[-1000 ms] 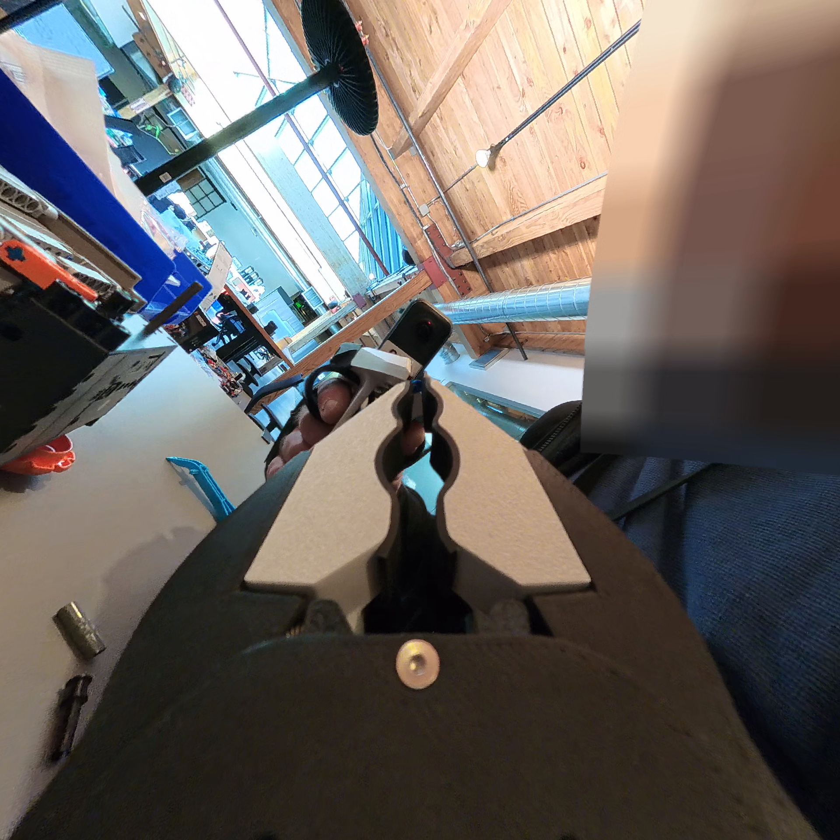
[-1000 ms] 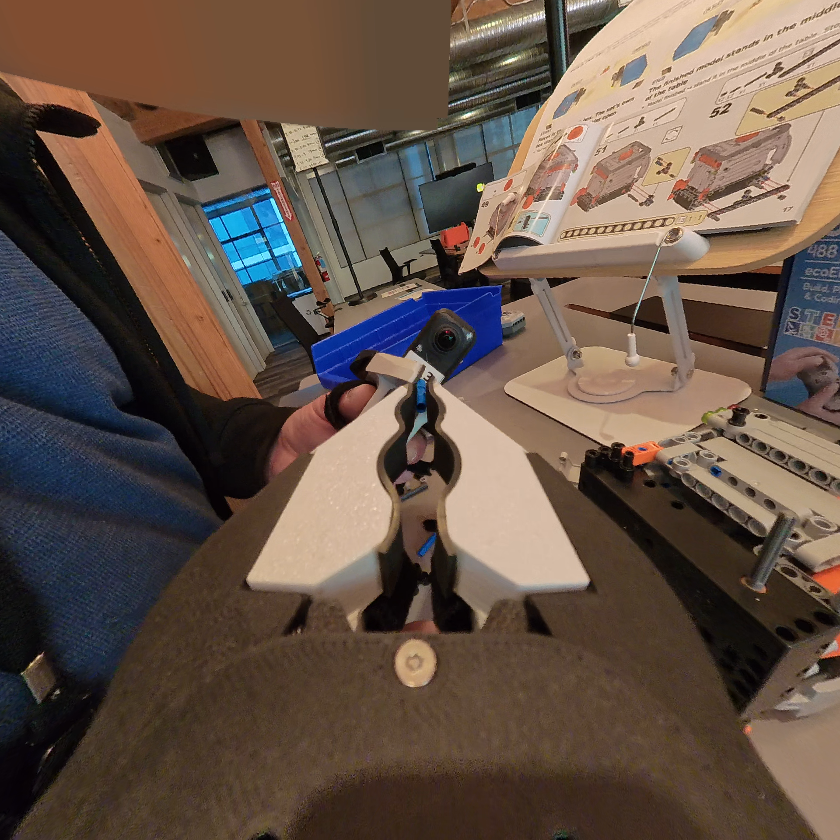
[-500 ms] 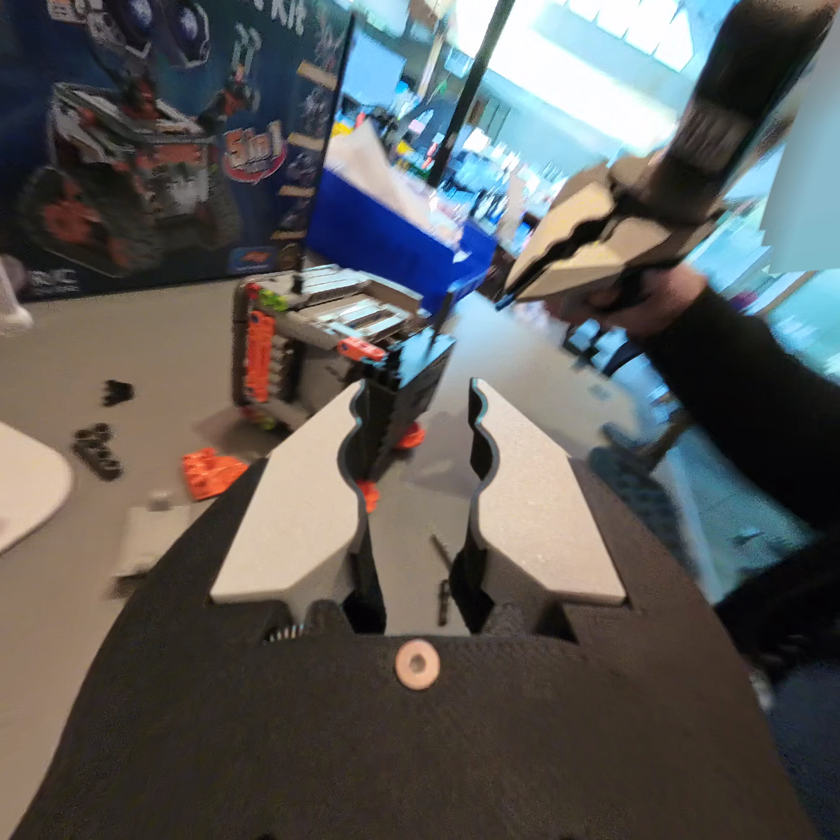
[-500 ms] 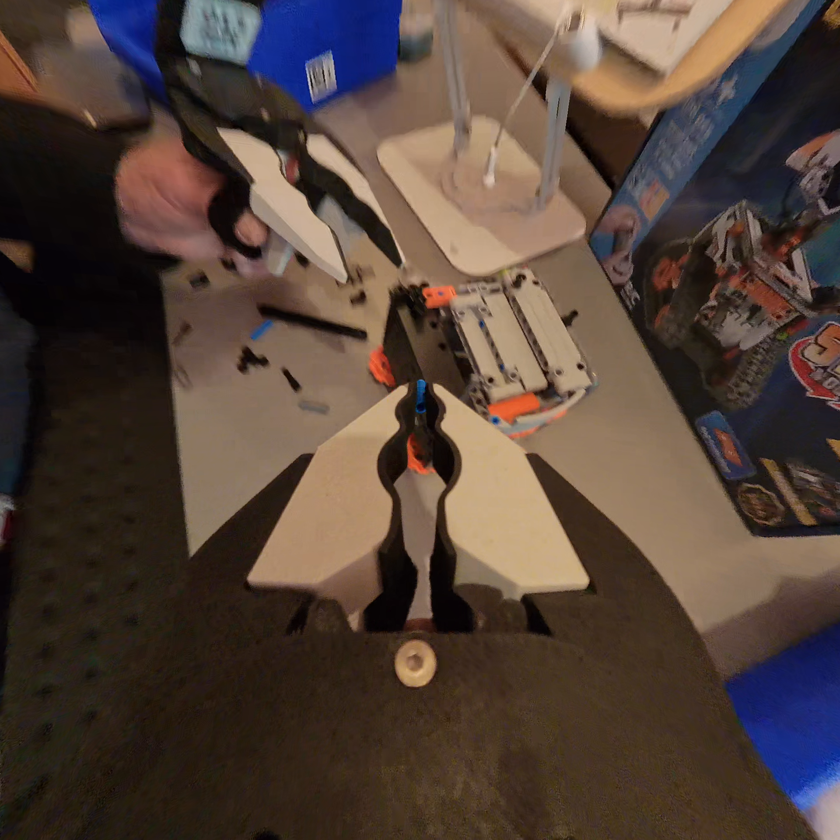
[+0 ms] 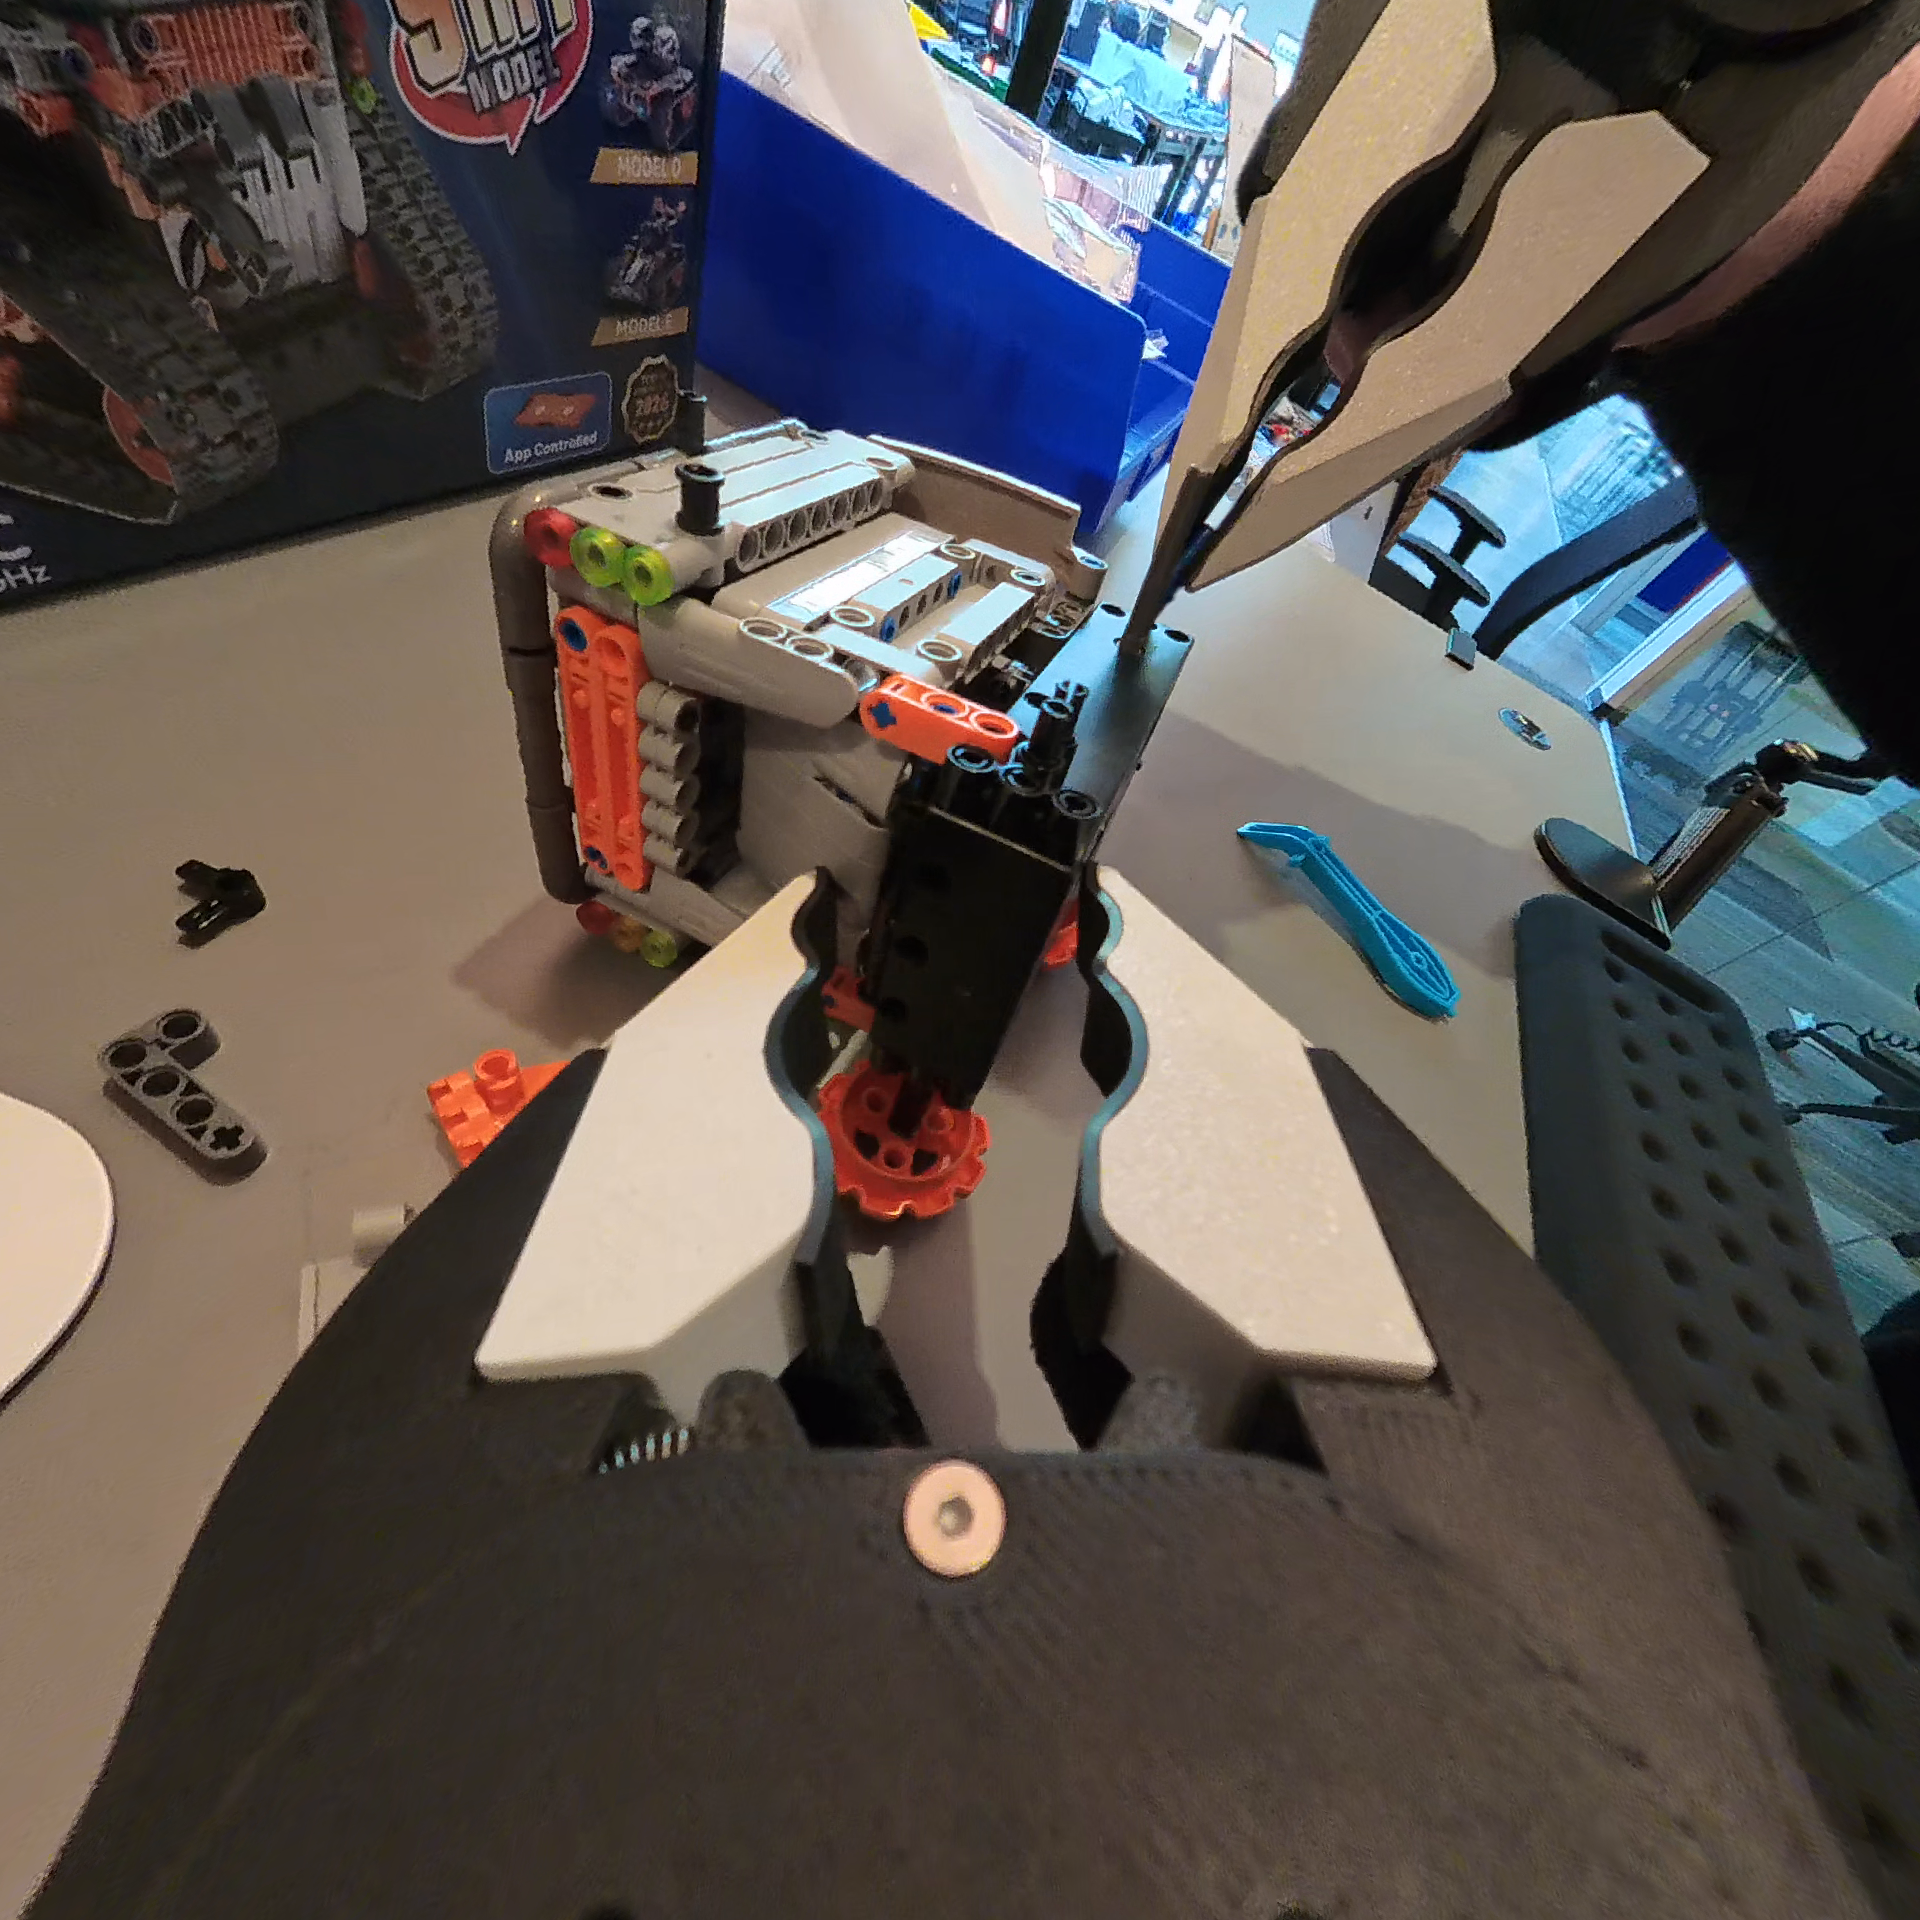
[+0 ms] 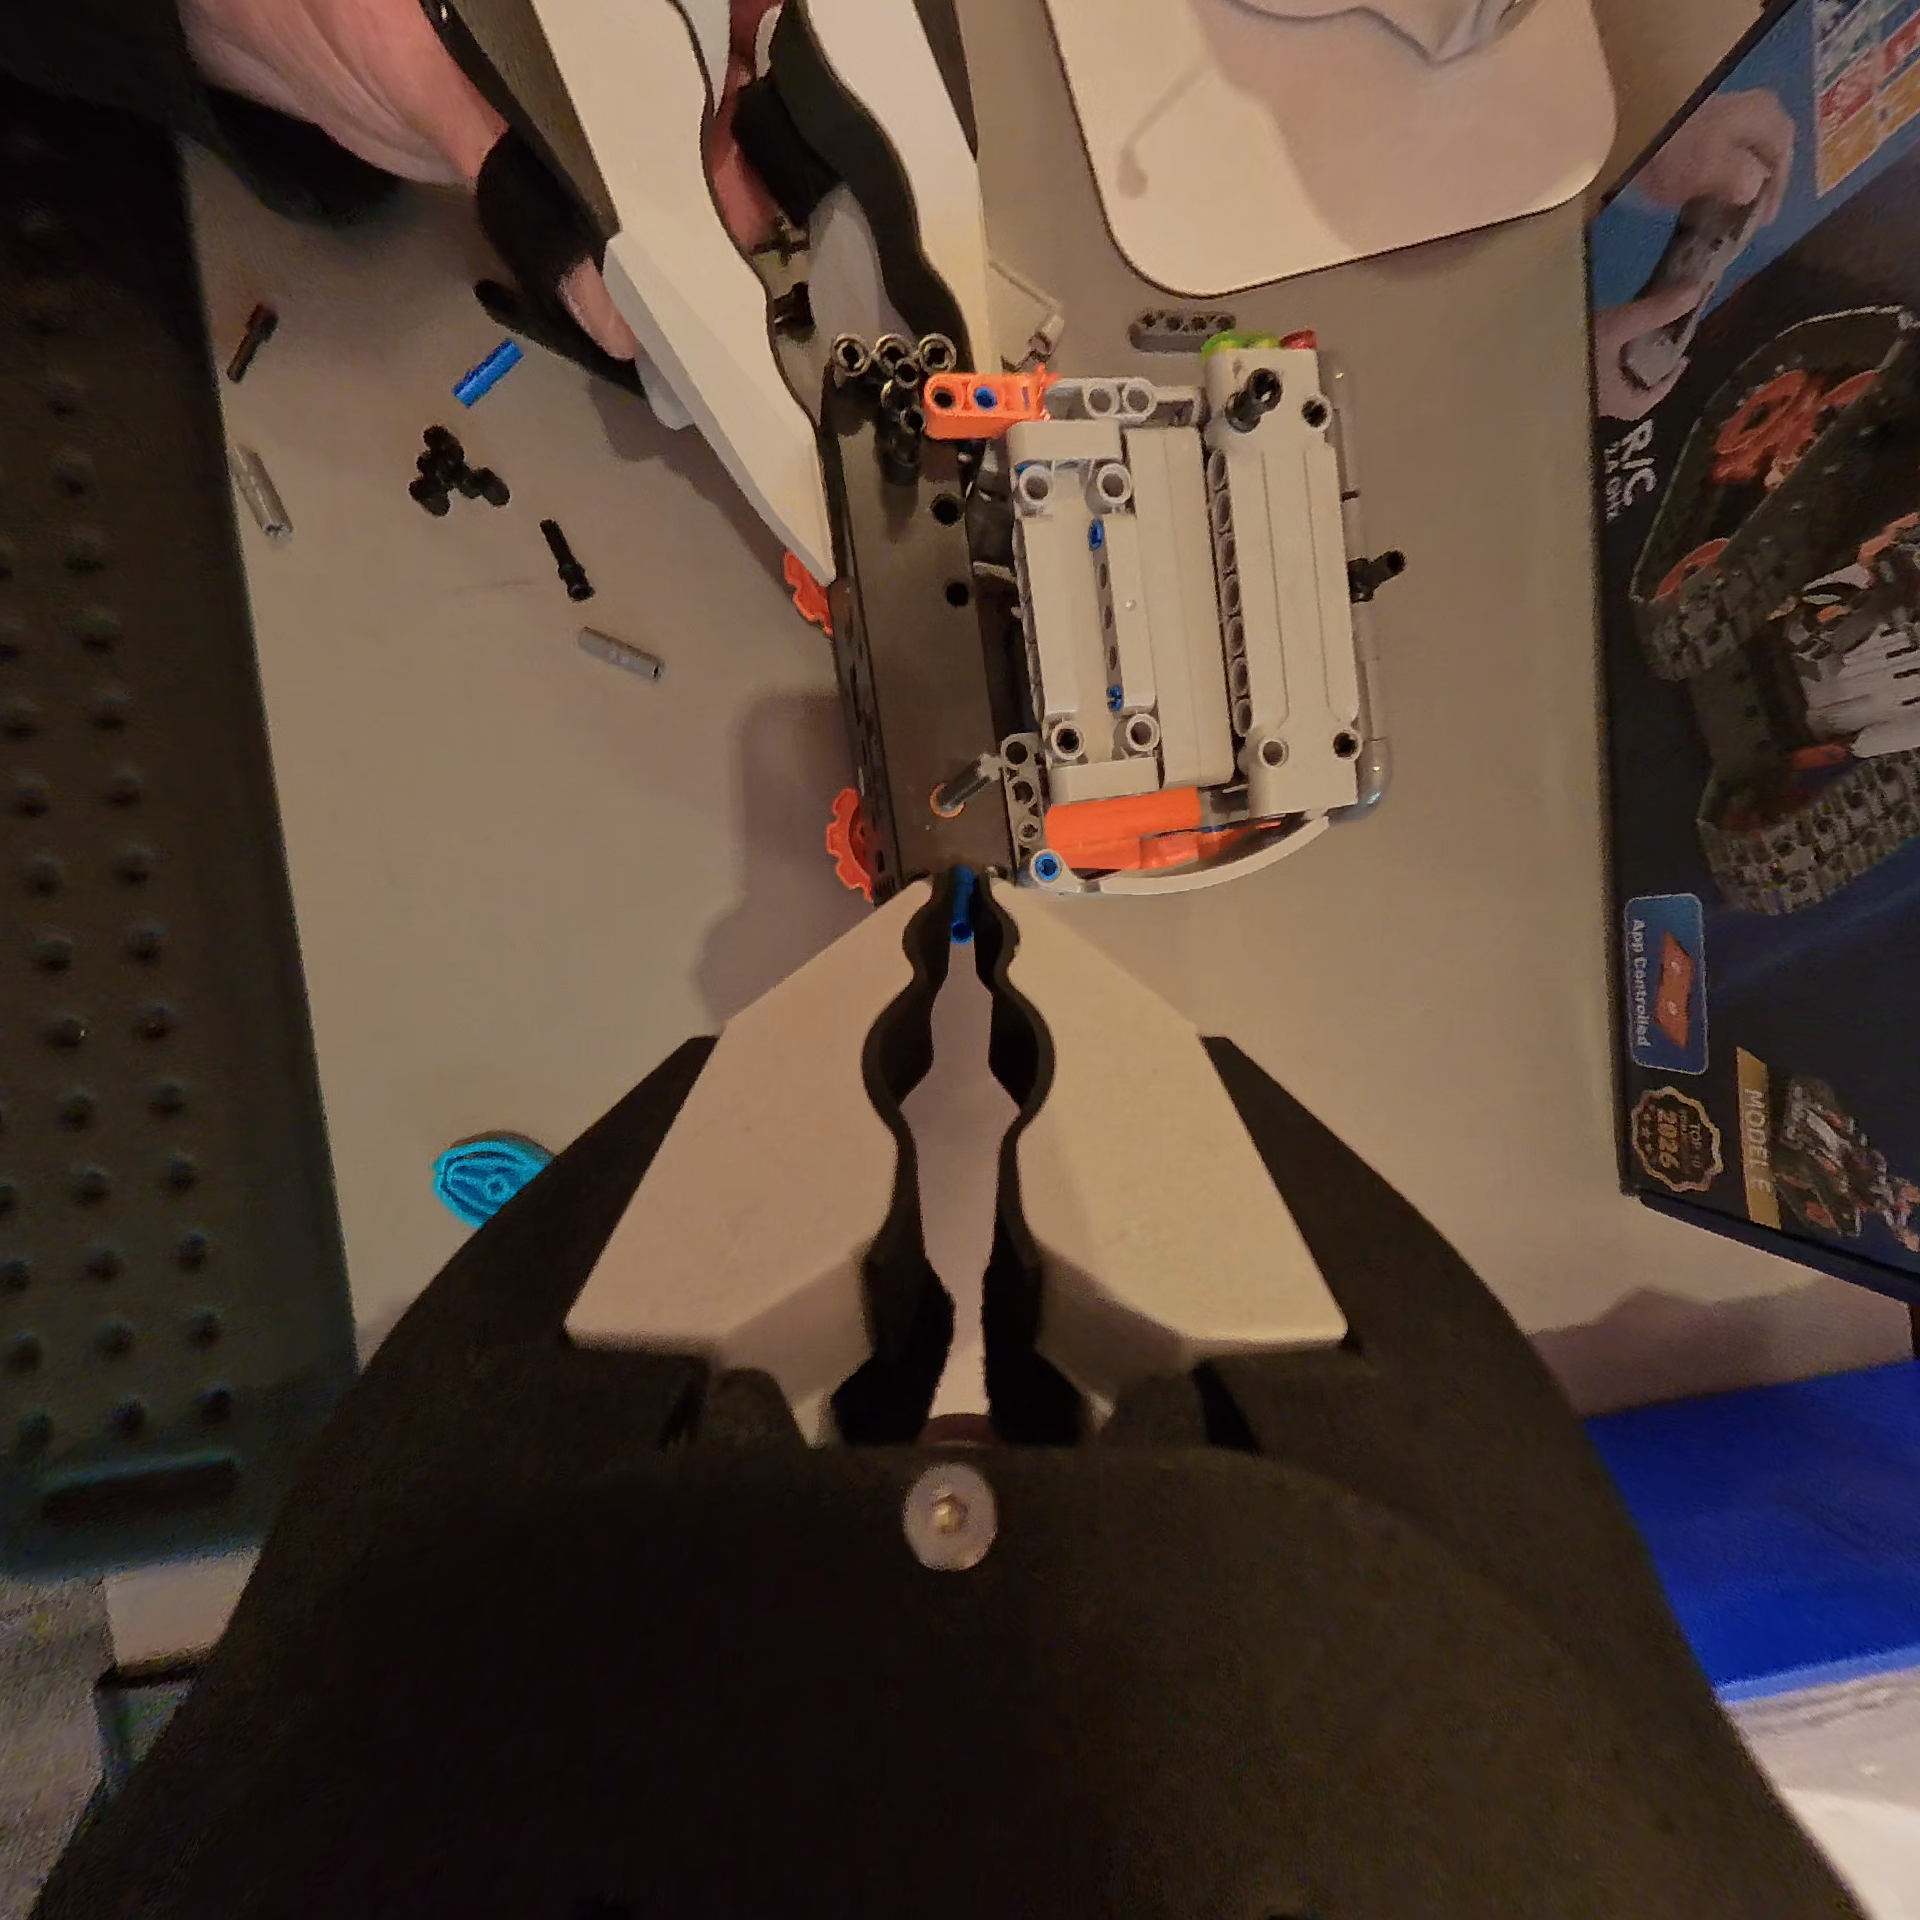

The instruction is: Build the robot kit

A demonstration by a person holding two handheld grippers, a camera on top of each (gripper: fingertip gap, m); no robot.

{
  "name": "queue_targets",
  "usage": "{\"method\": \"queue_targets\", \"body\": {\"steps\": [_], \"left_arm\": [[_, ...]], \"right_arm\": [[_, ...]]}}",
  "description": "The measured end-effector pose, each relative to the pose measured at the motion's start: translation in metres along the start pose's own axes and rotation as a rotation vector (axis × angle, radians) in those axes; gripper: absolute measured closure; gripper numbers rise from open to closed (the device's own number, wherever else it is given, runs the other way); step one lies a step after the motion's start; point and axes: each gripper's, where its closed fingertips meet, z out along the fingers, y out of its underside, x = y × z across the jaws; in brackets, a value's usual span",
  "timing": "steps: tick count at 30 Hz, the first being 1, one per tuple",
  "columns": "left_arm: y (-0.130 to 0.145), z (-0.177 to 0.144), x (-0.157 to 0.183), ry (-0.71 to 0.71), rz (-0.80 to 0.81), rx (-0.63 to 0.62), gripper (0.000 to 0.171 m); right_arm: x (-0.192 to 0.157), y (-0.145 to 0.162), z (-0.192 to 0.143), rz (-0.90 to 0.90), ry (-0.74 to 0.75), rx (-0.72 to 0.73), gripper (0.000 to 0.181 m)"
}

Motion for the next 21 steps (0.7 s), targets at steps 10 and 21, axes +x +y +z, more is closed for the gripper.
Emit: {"method": "queue_targets", "body": {"steps": [10,21], "left_arm": [[0.0012,0.0013,0.0002,0.018,-0.007,0.017,0.128],[0.0009,0.0011,-0.0004,0.005,0.026,0.022,0.132]], "right_arm": [[0.0001,-0.0012,0.0013,-0.132,-0.076,-0.189,0.181],[-0.003,-0.0017,0.002,-0.212,-0.138,-0.226,0.181]]}}
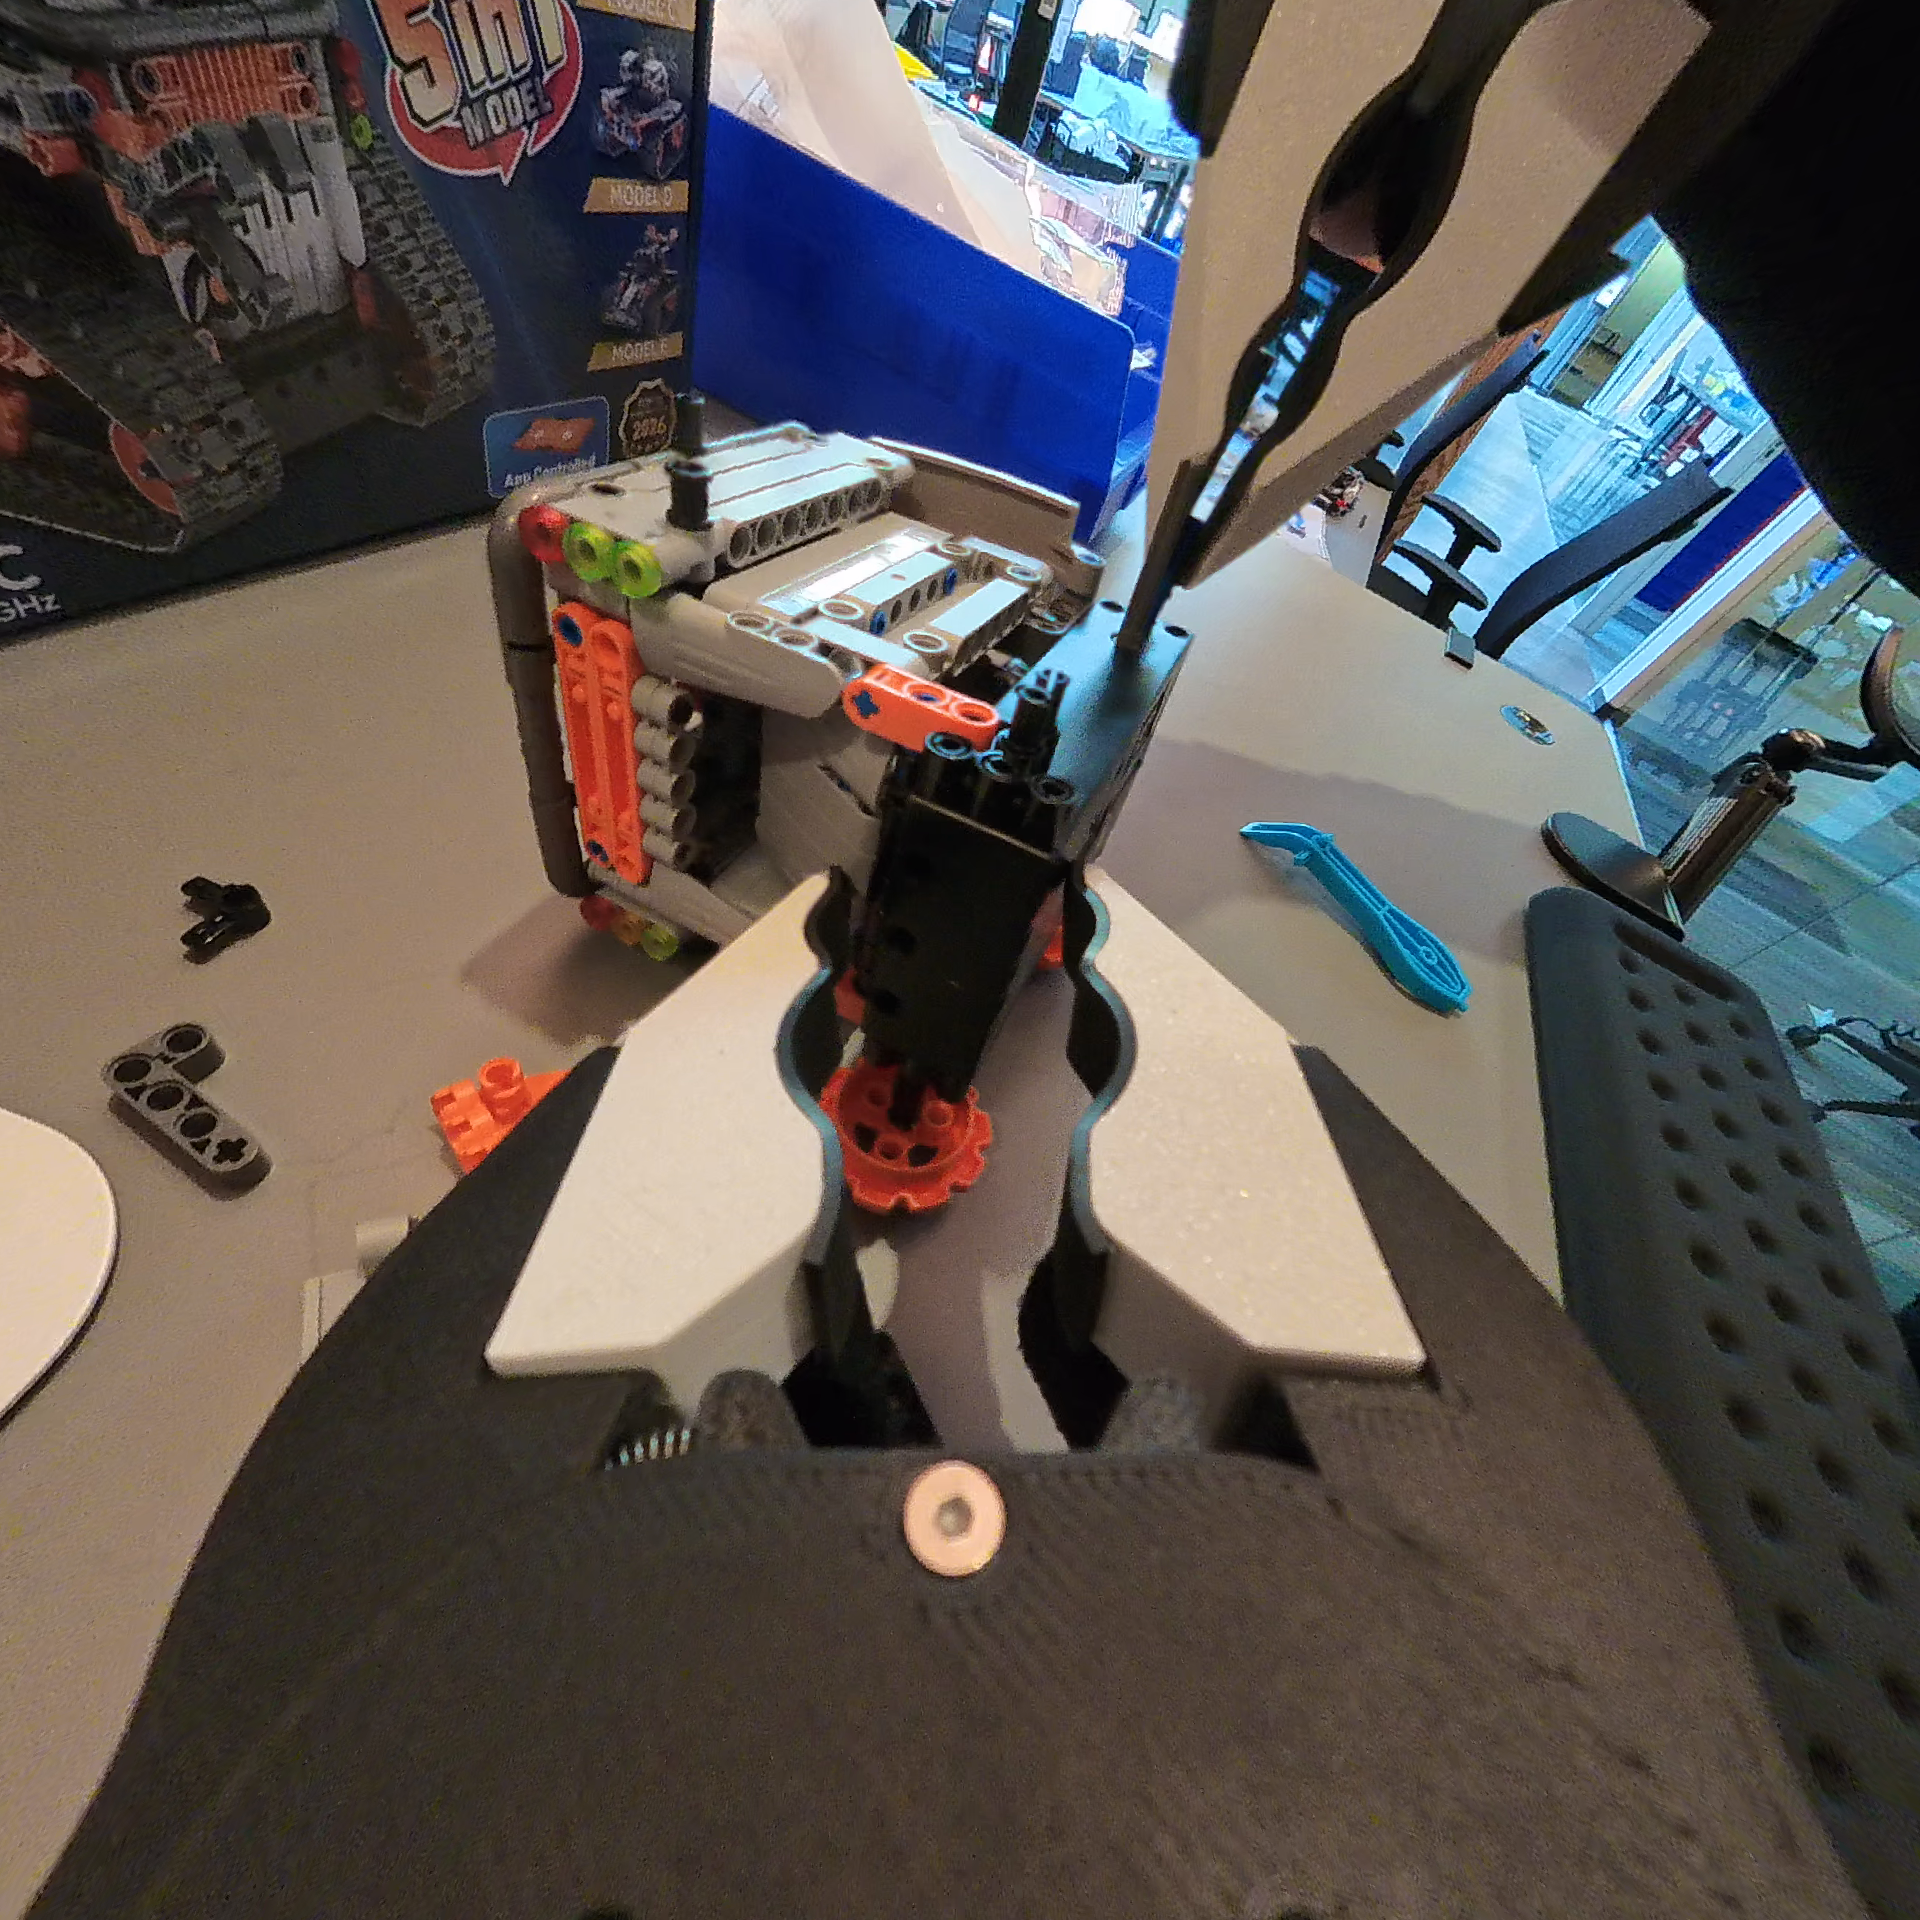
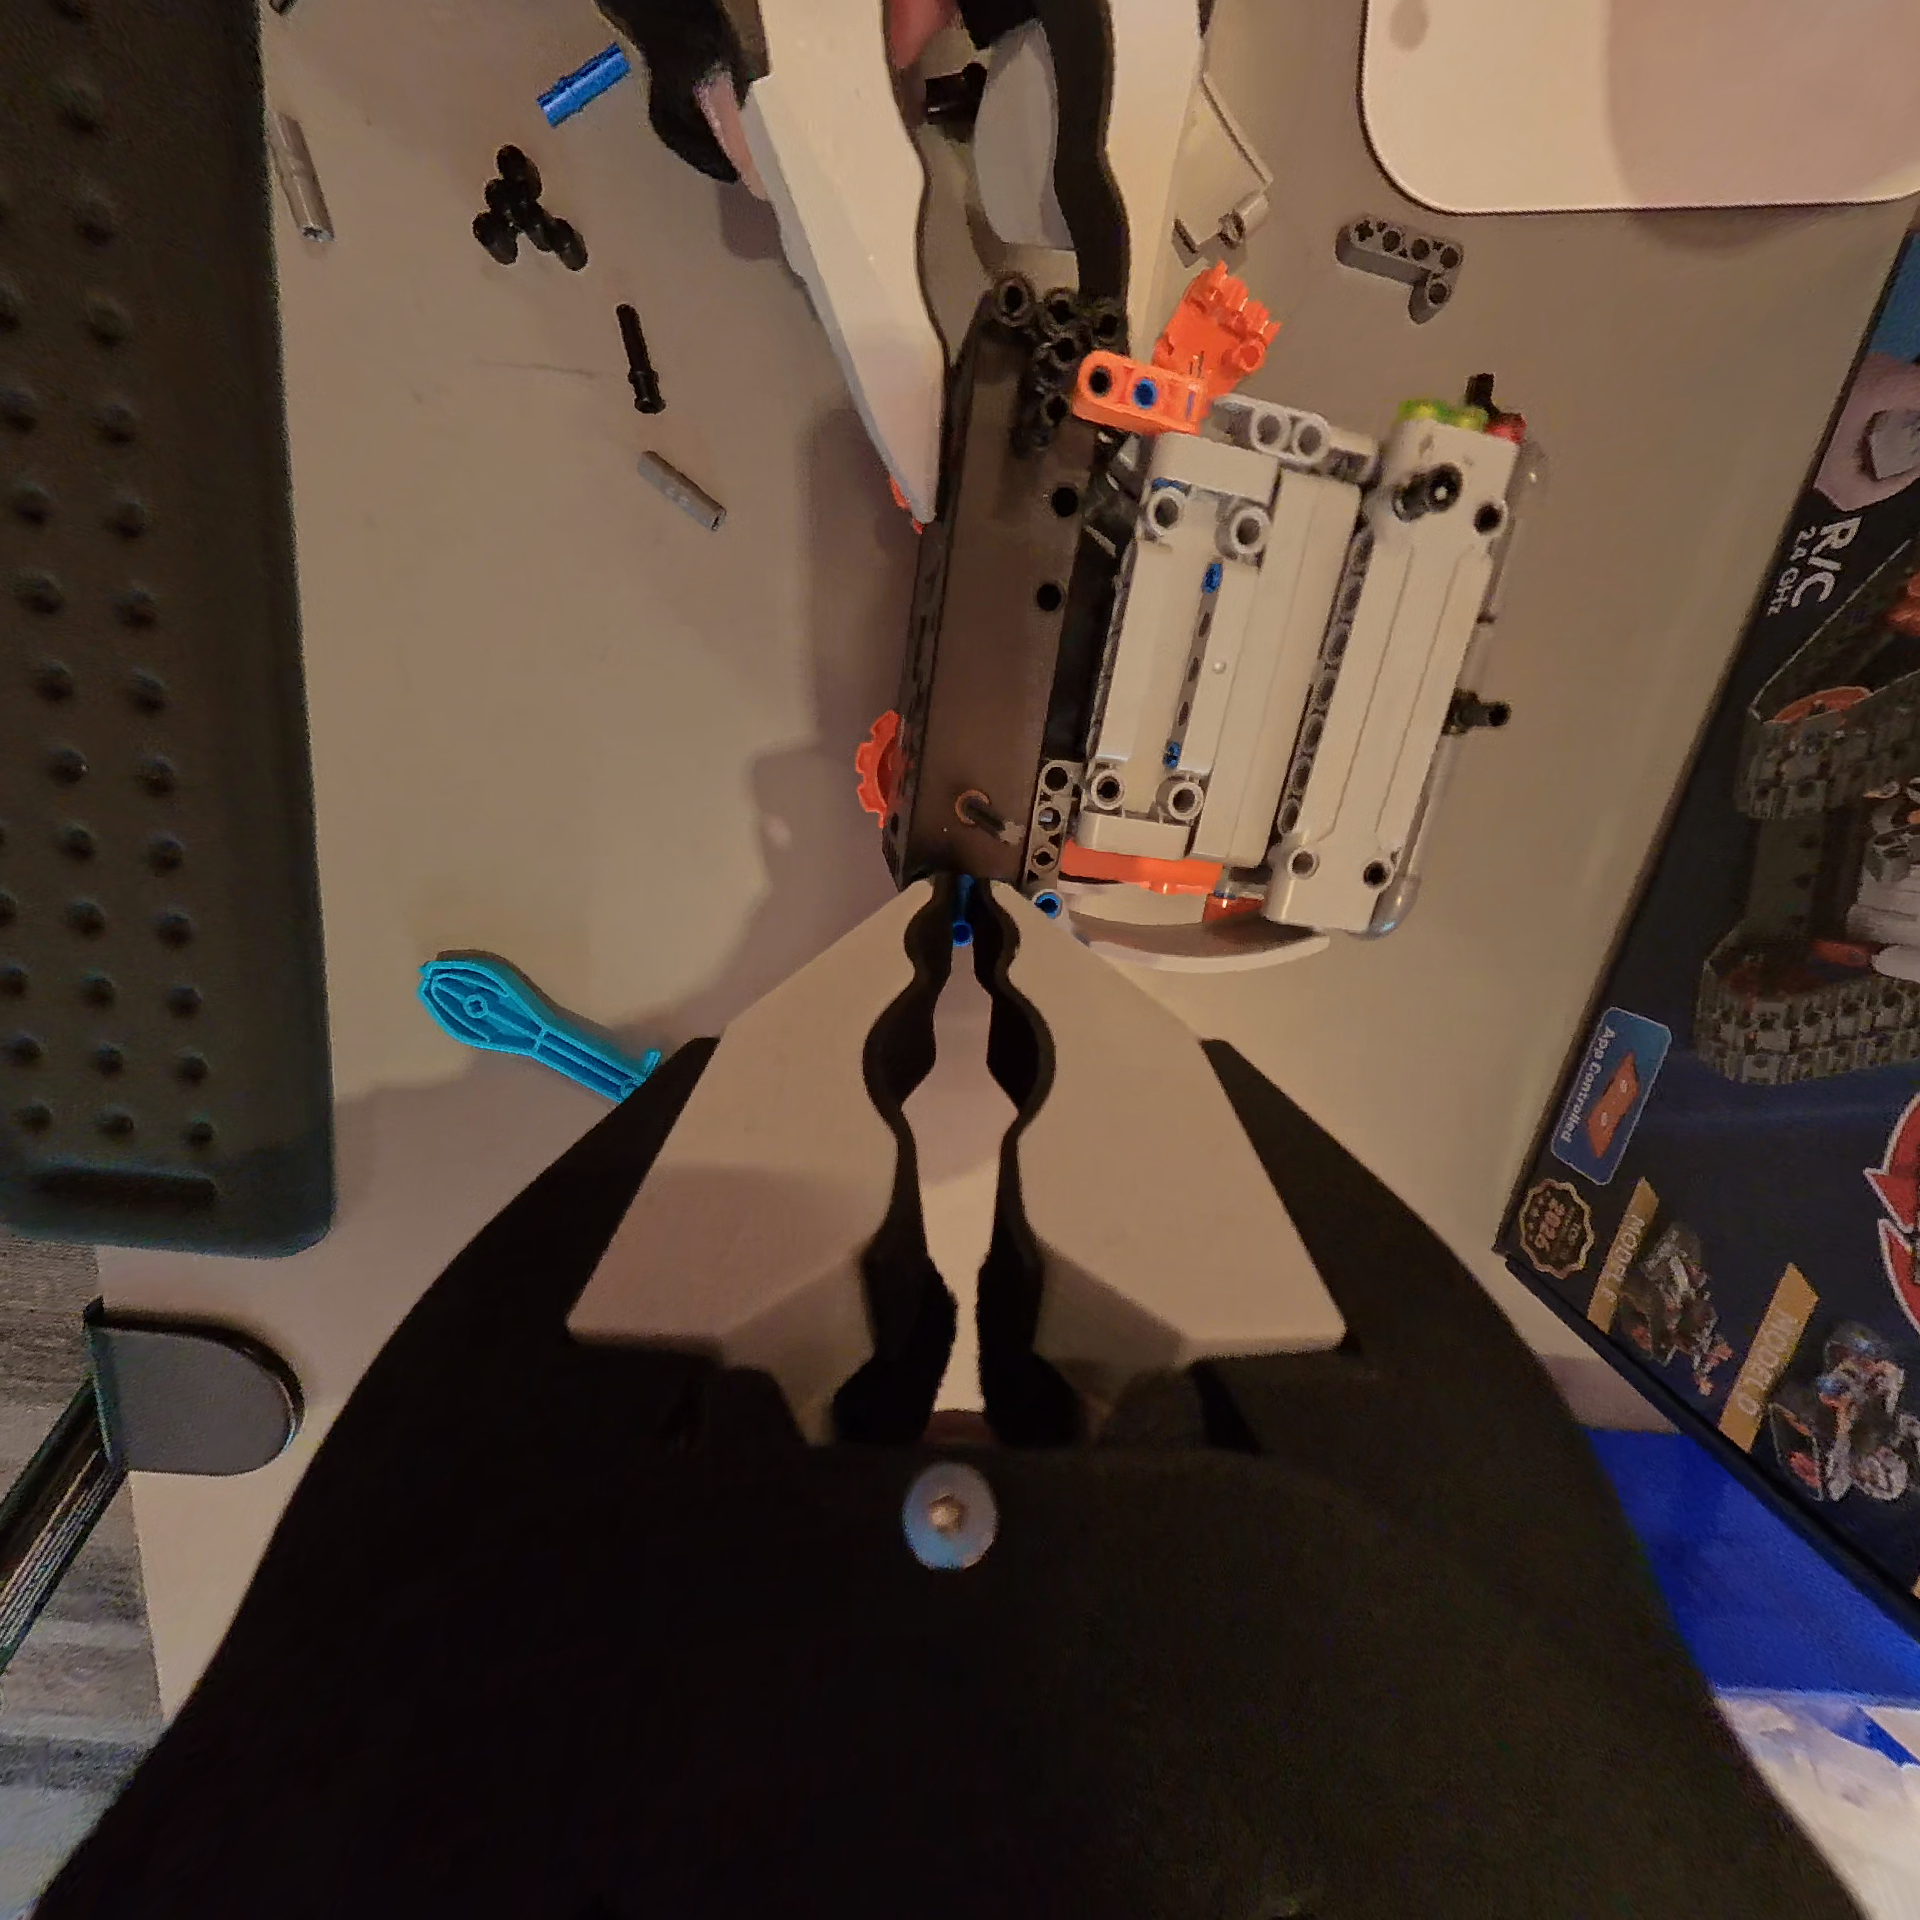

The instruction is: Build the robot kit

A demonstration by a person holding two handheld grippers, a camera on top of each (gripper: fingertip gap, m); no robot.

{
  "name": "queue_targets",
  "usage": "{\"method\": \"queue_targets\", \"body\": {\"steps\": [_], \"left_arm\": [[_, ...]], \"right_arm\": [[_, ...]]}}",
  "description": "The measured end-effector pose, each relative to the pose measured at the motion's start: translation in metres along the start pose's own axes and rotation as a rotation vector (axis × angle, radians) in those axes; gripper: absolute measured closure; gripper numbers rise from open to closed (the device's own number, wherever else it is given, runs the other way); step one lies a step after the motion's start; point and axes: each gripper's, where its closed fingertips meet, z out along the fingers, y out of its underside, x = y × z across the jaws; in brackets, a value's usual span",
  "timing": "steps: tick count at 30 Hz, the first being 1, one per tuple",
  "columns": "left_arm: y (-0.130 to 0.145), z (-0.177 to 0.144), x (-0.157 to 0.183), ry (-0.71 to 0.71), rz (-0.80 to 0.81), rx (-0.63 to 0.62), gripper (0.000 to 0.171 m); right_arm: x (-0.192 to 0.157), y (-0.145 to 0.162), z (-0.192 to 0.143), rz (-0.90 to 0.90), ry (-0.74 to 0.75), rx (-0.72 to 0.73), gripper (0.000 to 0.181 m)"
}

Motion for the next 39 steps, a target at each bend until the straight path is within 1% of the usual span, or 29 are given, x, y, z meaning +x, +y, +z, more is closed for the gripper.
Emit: {"method": "queue_targets", "body": {"steps": [2,14,31,35,39], "left_arm": [[-0.0008,-0.0005,-0.0011,-0.001,-0.007,0.006,0.134],[-0.0007,-0.0004,-0.0012,0.0,-0.009,0.005,0.134],[-0.0031,-0.0003,-0.0006,0.009,-0.003,0.016,0.134],[-0.0033,-0.0004,-0.0005,0.01,-0.002,0.017,0.134],[-0.0031,-0.0008,-0.0007,0.013,0.001,0.014,0.134]], "right_arm": [[-0.0019,-0.001,0.0003,-0.012,-0.005,-0.003,0.181],[-0.0013,-0.0026,0.0009,-0.02,-0.061,0.026,0.181],[0.0,-0.0056,0.002,0.051,-0.08,0.162,0.181],[0.0002,-0.0066,0.0019,0.065,-0.049,0.199,0.181],[-0.0008,-0.0105,0.0016,0.106,-0.011,0.272,0.181]]}}
